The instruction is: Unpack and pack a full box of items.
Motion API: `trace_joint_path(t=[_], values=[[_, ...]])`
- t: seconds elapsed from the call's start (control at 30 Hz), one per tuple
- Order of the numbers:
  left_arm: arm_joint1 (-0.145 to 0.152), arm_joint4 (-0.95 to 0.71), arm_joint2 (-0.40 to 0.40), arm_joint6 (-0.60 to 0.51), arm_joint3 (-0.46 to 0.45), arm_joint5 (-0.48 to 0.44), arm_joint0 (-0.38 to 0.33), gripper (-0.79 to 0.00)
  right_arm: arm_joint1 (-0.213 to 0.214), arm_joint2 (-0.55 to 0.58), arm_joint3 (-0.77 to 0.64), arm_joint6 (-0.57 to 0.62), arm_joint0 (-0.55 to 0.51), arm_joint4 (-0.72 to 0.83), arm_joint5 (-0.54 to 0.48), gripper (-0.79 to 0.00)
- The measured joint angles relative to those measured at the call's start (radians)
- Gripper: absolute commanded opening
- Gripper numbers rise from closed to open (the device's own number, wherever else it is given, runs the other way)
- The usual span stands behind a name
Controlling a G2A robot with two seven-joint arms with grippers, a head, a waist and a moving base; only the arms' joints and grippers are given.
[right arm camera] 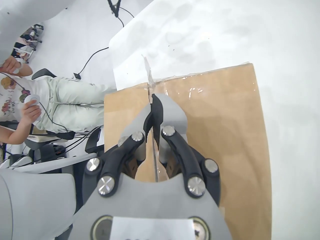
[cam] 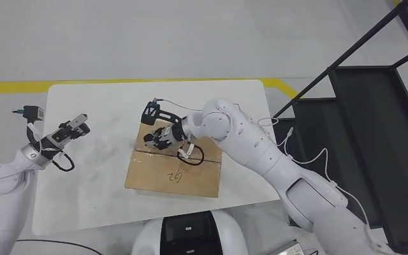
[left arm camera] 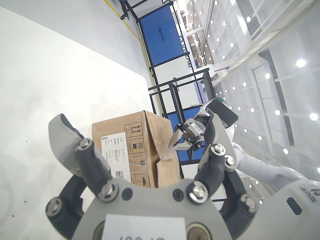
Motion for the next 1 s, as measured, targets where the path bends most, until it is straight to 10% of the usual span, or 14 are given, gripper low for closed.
trace_joint_path(t=[0.5, 1.0], values=[[-0.008, 0.014, 0.015, -0.004, 0.011, 0.009, -0.02, 0.0, 0.042, 0.044, -0.008, 0.153, -0.017, 0.432, -0.122, -0.785], [-0.014, 0.024, 0.02, -0.005, 0.033, 0.011, -0.04, 0.0, -0.019, -0.155, 0.105, 0.087, 0.076, 0.359, -0.096, -0.785]])
